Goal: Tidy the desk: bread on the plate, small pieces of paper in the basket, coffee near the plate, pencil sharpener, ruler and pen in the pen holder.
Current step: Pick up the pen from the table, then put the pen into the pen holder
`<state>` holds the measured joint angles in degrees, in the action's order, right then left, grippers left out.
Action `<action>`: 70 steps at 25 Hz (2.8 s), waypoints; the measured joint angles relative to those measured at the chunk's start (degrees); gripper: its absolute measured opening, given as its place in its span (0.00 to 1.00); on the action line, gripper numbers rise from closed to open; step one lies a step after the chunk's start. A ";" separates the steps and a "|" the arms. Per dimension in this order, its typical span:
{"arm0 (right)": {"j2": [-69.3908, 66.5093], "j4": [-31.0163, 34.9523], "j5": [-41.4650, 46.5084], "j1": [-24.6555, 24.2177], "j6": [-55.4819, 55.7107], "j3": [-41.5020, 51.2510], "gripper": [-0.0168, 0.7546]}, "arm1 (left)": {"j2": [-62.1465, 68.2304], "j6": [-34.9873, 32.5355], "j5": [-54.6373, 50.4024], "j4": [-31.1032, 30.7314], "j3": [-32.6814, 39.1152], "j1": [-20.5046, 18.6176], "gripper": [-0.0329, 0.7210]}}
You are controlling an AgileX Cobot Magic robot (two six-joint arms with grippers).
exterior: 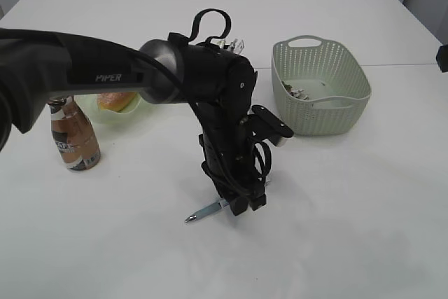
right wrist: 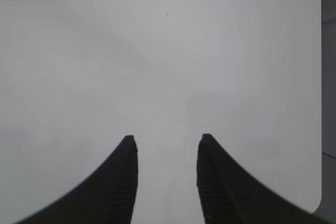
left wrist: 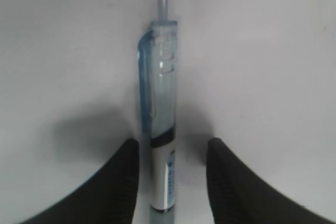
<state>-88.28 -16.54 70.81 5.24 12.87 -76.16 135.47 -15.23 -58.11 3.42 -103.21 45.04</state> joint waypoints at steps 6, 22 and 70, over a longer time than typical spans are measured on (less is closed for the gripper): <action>0.00 0.00 0.00 0.00 0.00 0.00 0.42 | 0.24 -0.09 -0.11 0.02 -0.27 0.00 0.44; 0.00 0.00 0.00 0.00 0.00 0.00 0.42 | 0.34 -0.22 -2.23 1.10 -0.36 0.00 0.13; 0.00 0.21 -0.27 0.00 0.00 0.00 0.42 | -50.32 13.01 96.00 -5.09 66.99 -7.08 0.13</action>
<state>-88.28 -16.32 70.54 5.24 12.87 -76.16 85.15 -2.22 37.89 -1.67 -36.22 37.96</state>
